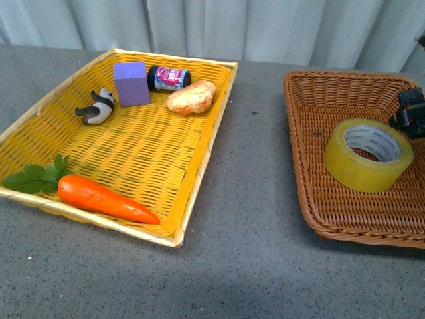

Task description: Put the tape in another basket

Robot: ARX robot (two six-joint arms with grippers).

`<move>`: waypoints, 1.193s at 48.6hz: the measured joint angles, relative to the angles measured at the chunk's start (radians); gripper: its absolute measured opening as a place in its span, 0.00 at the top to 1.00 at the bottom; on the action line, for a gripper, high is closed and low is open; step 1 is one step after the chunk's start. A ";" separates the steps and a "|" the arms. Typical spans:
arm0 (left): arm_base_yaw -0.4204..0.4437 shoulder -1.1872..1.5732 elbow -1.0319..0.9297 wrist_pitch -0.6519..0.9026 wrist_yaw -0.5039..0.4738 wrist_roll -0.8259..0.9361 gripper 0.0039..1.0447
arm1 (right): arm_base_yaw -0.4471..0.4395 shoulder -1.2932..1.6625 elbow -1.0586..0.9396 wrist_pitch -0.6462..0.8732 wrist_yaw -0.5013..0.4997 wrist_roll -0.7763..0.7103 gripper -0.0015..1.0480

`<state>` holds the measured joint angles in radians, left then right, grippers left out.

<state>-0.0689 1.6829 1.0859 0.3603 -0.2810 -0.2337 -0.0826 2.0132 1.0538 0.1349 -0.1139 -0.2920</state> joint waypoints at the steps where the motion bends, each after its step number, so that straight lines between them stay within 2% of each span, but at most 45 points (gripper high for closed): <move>1: 0.002 -0.003 -0.003 0.008 0.009 0.004 0.06 | 0.000 -0.007 0.000 0.003 0.000 0.000 0.30; 3: 0.015 -0.021 -0.056 0.137 0.115 0.050 0.14 | 0.000 -0.020 -0.001 0.008 0.000 0.002 0.21; 4: 0.020 -0.037 -0.100 0.220 0.170 0.086 0.19 | 0.001 -0.016 -0.028 0.105 0.013 0.029 0.22; 5: 0.023 -0.048 -0.130 0.269 0.207 0.116 0.22 | 0.002 -0.010 -0.063 0.218 0.025 0.056 0.25; 8: 0.027 -0.088 -0.224 0.372 0.236 0.160 0.33 | 0.007 0.006 -0.184 0.563 0.048 0.152 0.35; 9: 0.028 -0.095 -0.239 0.383 0.237 0.168 0.35 | 0.008 0.008 -0.208 0.618 0.050 0.165 0.37; 10: 0.034 -0.117 -0.282 0.410 0.249 0.181 0.40 | 0.011 0.008 -0.277 0.774 0.050 0.191 0.42; 12: 0.051 -0.148 -0.347 0.441 0.275 0.196 0.48 | 0.018 -0.008 -0.370 0.972 0.053 0.224 0.50; 14: 0.060 -0.181 -0.408 0.464 0.278 0.207 0.57 | 0.023 -0.050 -0.435 1.105 0.054 0.246 0.59; 17: 0.064 -0.236 -0.494 0.495 0.278 0.214 0.71 | 0.024 -0.147 -0.509 1.186 0.065 0.264 0.72; 24: 0.066 -0.324 -0.626 0.534 0.278 0.219 0.95 | 0.042 -0.269 -0.642 1.194 0.083 0.274 0.96; 26: 0.068 -0.343 -0.651 0.539 0.278 0.221 0.96 | 0.057 -0.290 -0.670 1.192 0.104 0.272 0.99; 35: 0.068 -0.493 -0.818 0.550 0.281 0.226 0.96 | 0.081 -0.493 -0.827 1.143 0.114 0.278 0.99; 43: 0.068 -0.579 -0.885 0.536 0.281 0.226 0.96 | 0.081 -0.609 -0.894 1.088 0.114 0.278 0.99; 48: 0.068 -0.655 -0.933 0.505 0.281 0.226 0.96 | 0.081 -0.780 -0.924 0.938 0.114 0.279 0.99; 58: 0.068 -0.806 -1.000 0.419 0.281 0.226 0.96 | 0.081 -0.977 -0.985 0.814 0.113 0.281 0.99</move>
<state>-0.0010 0.8764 0.0860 0.7792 0.0002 -0.0078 -0.0013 1.0367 0.0689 0.9489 -0.0006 -0.0109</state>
